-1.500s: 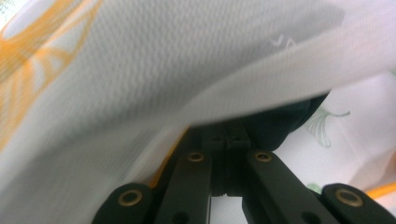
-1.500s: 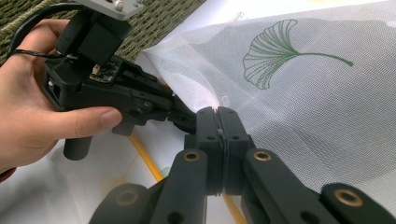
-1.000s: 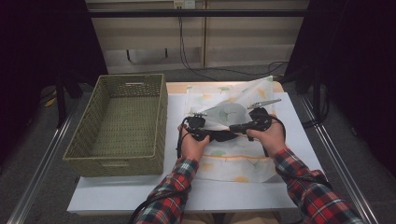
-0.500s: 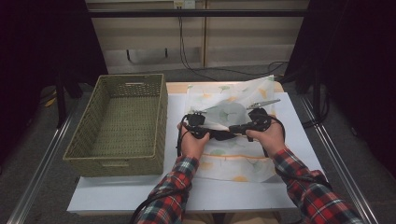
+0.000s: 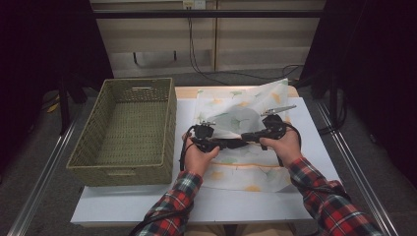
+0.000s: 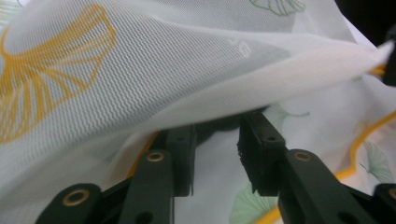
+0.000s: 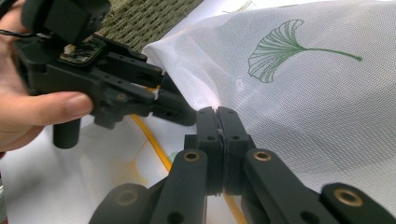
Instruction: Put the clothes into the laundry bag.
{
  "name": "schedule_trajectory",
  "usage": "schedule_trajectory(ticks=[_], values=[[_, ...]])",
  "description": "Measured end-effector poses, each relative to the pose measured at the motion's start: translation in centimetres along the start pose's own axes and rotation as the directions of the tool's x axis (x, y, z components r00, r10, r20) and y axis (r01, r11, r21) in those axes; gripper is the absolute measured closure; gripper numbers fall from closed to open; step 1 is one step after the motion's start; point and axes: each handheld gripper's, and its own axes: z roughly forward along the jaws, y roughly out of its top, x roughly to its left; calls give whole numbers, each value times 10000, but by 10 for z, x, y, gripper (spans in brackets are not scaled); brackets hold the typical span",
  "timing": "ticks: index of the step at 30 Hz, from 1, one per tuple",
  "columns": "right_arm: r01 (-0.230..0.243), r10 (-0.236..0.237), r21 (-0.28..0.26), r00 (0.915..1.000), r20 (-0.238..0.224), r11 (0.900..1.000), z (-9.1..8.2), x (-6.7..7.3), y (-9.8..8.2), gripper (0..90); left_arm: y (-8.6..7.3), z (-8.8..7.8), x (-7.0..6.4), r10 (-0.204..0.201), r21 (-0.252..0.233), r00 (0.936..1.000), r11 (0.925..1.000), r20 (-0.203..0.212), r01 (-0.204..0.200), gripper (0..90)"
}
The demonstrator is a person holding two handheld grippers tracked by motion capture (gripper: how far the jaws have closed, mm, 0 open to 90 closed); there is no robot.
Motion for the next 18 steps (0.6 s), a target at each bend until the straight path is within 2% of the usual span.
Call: schedule_trajectory(ticks=[6,18], values=[[-2,2,3,10000,-3,10000,0,2,0,897,-4,-6,-5,262,398,9994,9988,232,-271,545],[121,-120,34,9999,-47,9999,0,3,-3,897,-7,-12,-10,588,576,9964,9964,608,-623,302]])
